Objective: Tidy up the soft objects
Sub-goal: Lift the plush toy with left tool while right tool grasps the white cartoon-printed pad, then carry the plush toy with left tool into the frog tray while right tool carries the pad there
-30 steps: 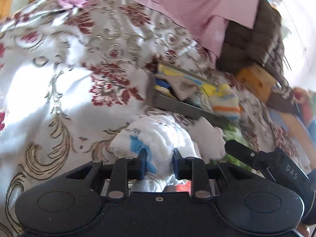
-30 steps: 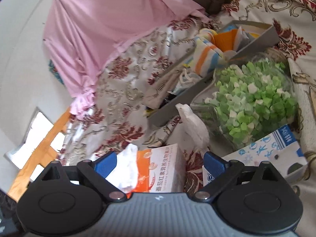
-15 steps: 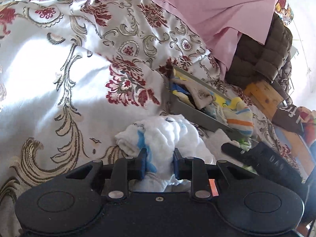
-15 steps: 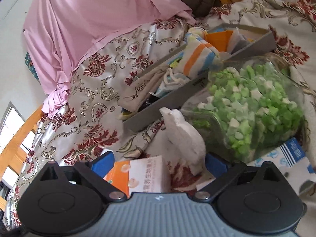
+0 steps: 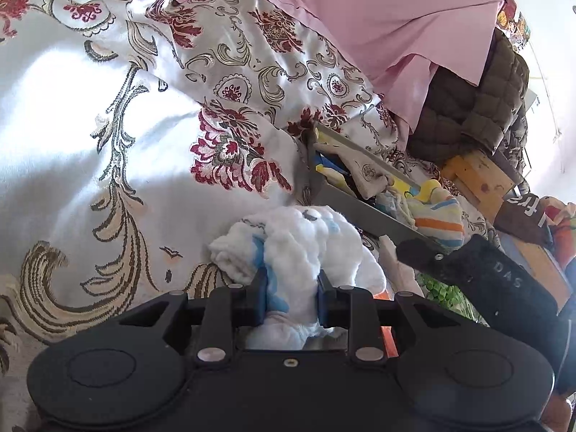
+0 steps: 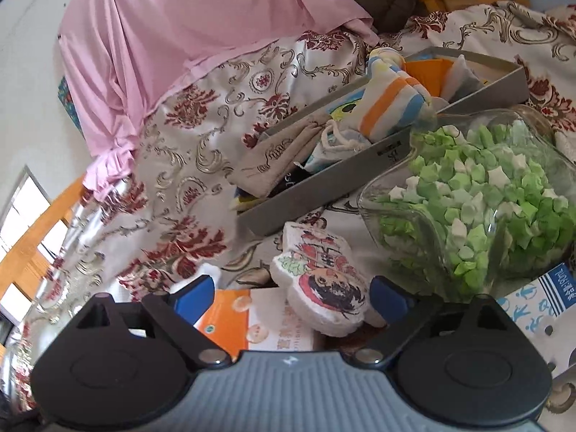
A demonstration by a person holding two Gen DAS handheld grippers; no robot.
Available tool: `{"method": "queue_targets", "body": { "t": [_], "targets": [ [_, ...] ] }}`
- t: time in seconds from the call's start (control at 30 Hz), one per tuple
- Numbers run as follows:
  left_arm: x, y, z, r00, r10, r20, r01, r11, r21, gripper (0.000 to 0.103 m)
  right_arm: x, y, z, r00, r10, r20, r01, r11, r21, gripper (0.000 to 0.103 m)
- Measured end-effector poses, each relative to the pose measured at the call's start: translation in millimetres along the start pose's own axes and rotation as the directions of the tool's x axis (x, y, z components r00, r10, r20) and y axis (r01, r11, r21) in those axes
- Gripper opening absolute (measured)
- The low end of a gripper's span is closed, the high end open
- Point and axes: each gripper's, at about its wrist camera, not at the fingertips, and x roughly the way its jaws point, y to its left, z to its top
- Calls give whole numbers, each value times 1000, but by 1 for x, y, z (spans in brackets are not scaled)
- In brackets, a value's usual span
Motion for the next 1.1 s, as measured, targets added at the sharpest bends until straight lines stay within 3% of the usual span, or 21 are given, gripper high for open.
{"method": "queue_targets", "body": {
  "t": [0.4, 0.6, 0.8, 0.97, 1.1],
  "targets": [
    [0, 0, 0, 1000, -1, -1, 1, 1000, -1, 28, -1, 3, -8, 996, -86, -5, 86, 995, -45, 71],
    [0, 0, 0, 1000, -1, -1, 1, 1000, -2, 28, -8, 3, -8, 995, -101, 6, 101, 994, -43, 48],
    [0, 0, -1, 1000, -2, -1, 2, 1000, -2, 28, -14, 14, -12, 984, -174, 51, 179, 976, -127, 28],
    [-1, -1, -1, 1000, -3, -1, 3, 1000, 0, 27, -13, 14, -13, 975, -214, 65, 221, 963, -153, 18],
    [-1, -7, 1, 1000, 2, 0, -2, 1000, 16, 24, -16, 13, -13, 977, -201, 77, 211, 965, -159, 15]
  ]
}}
